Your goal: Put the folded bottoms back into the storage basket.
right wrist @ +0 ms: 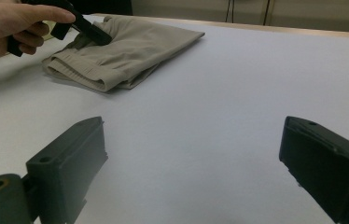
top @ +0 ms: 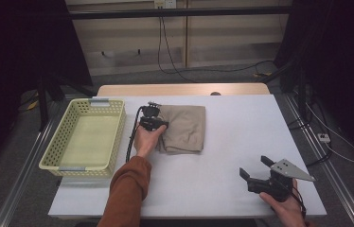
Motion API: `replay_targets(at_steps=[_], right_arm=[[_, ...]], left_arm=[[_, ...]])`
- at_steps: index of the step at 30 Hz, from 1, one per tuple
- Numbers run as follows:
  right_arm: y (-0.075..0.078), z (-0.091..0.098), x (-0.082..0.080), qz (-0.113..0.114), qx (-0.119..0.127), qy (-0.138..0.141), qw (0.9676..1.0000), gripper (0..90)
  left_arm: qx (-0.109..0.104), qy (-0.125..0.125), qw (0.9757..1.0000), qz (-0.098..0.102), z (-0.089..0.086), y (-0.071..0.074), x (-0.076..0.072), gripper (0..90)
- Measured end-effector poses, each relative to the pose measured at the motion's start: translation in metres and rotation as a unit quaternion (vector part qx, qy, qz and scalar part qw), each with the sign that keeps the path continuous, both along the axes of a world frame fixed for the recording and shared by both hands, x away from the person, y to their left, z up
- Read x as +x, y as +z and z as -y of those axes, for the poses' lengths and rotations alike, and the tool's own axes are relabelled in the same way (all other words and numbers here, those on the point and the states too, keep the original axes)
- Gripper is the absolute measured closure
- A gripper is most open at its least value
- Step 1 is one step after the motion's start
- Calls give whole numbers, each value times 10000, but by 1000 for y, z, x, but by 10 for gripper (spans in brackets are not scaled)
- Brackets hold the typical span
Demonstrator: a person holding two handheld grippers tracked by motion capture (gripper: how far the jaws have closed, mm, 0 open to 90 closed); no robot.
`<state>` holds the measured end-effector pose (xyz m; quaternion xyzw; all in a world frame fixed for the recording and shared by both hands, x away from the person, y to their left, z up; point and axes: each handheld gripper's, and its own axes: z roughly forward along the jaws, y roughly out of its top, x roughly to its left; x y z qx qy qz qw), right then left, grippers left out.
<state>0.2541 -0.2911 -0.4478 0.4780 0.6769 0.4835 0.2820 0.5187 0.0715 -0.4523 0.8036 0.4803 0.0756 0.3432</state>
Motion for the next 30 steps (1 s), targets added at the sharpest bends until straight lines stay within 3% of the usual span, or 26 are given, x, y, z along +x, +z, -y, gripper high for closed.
replay_targets(at_steps=[4, 12, 21, 27, 30], right_arm=[[0, 0, -1, 5, 6, -12, 10000, 69], [0, 1, 0, -17, 22, -23, 10000, 70], [0, 1, -1, -11, 17, -54, 10000, 70], [0, 1, 0, -22, 32, -56, 10000, 71], [0, 1, -1, -20, 34, -54, 10000, 70]], left_arm=[[32, -61, 10000, 42, 0, 0, 0, 807], [-315, -14, 9995, -48, -7, 1, 2, 822], [-511, -65, 9981, 330, -5, 17, -4, 826], [-645, -137, 9967, 482, -2, 27, -7, 827], [-526, -221, 9967, 573, 1, 32, -8, 829]])
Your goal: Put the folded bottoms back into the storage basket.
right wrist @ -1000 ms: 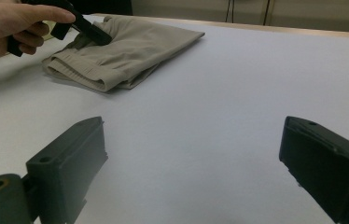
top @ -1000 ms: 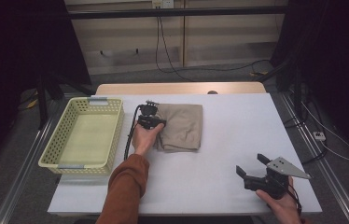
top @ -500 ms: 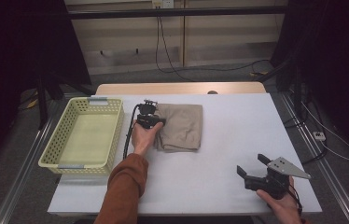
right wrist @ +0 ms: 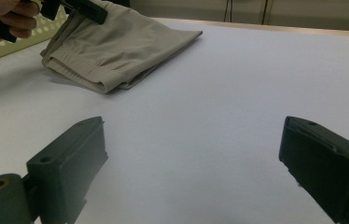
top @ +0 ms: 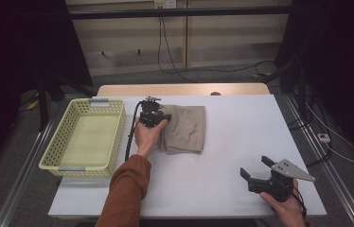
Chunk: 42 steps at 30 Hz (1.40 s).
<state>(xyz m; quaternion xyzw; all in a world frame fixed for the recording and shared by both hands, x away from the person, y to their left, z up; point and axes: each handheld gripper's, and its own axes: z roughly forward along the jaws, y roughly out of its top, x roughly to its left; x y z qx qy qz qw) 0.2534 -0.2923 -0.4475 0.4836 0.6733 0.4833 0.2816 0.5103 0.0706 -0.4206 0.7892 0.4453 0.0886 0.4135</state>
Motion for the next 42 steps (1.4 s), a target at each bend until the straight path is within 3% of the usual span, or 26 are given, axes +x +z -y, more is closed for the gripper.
replay_targets(at_steps=[4, 10, 13, 17, 30, 42], right_arm=[[0, 0, 0, 0, -8, -7, 10000, 70], [-1, 1, 1, -5, -13, 14, 10000, 70], [-1, 1, 1, -13, 9, 5, 10000, 70], [-1, 1, 1, -14, -5, 19, 10000, 70], [-1, 1, 1, -29, 9, 6, 10000, 70], [-1, -1, 1, -17, 35, 50, 10000, 69]], left_arm=[[-21, 36, 10000, 58, 5, 9, 1, 830], [-70, -118, 9996, 240, 11, 19, -2, 830], [-304, -74, 9992, 237, 9, 24, -2, 831], [-403, -128, 9986, 330, 9, 31, -5, 831], [-413, -252, 9955, 810, 7, 58, -15, 834], [-472, -443, 9920, 1083, 6, 74, -28, 834]])
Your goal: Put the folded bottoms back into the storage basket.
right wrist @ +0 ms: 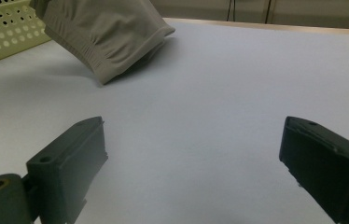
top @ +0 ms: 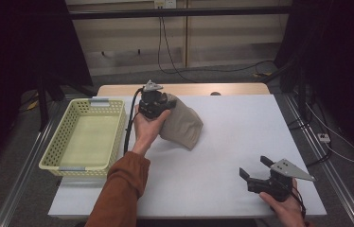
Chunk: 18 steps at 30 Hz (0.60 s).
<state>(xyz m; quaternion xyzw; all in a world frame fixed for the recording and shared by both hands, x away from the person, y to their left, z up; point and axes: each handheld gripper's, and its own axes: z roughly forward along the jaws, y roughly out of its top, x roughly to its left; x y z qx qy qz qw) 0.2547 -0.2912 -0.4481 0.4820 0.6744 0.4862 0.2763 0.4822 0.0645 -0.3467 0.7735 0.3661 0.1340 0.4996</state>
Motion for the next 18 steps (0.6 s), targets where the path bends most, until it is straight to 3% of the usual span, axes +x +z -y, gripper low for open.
replay_targets(at_steps=[18], right_arm=[[1, 1, -1, 20, 4, -33, 10000, 68]], left_arm=[[-117, -26, 9990, 429, -21, 19, -23, 835]])
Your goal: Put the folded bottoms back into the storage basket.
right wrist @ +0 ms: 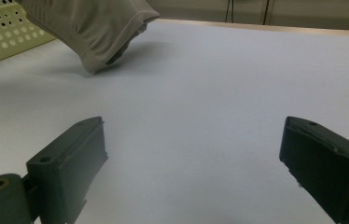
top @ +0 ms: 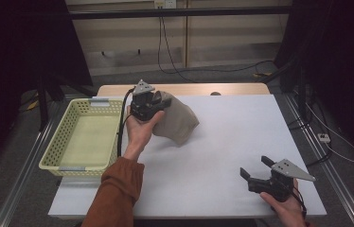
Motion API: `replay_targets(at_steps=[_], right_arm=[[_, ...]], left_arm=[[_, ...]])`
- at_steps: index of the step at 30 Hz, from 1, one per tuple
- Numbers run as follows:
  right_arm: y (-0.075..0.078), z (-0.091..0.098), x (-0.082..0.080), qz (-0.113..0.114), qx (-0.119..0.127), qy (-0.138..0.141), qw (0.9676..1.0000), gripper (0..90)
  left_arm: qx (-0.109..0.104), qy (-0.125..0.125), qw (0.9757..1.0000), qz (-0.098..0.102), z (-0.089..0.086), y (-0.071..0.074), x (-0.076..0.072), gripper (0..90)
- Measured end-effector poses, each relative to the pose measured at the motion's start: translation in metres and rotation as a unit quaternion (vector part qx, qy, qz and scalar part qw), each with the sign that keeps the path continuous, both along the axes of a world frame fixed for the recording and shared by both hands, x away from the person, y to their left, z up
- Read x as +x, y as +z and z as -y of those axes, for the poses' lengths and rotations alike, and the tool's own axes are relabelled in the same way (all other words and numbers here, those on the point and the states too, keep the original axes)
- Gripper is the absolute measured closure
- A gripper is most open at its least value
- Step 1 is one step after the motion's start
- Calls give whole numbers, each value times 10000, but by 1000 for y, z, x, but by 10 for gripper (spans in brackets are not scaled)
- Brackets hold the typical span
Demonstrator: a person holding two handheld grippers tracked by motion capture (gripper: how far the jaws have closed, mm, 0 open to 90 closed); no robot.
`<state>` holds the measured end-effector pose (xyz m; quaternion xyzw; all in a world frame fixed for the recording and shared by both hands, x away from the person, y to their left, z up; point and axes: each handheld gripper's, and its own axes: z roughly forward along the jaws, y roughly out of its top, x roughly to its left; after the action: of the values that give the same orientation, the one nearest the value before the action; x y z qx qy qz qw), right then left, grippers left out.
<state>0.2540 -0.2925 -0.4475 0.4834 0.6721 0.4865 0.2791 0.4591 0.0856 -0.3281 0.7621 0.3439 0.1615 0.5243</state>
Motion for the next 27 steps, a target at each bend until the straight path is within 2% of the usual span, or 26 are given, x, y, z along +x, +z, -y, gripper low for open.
replay_targets(at_steps=[6, 11, 16, 27], right_arm=[[0, 0, 0, 0, -5, -1, 10000, 68], [0, 0, 0, -1, -10, -2, 10000, 68], [0, 0, 0, 9, -13, 0, 10000, 68], [0, 0, 0, 9, -16, 0, 10000, 67]], left_arm=[[-32, -19, 9999, 149, -9, 9, -7, 834], [-147, 8, 9996, 242, -16, 15, -14, 835], [-124, -17, 9992, 384, -21, 20, -21, 834], [-218, 88, 9985, 500, -40, 28, -33, 834]])
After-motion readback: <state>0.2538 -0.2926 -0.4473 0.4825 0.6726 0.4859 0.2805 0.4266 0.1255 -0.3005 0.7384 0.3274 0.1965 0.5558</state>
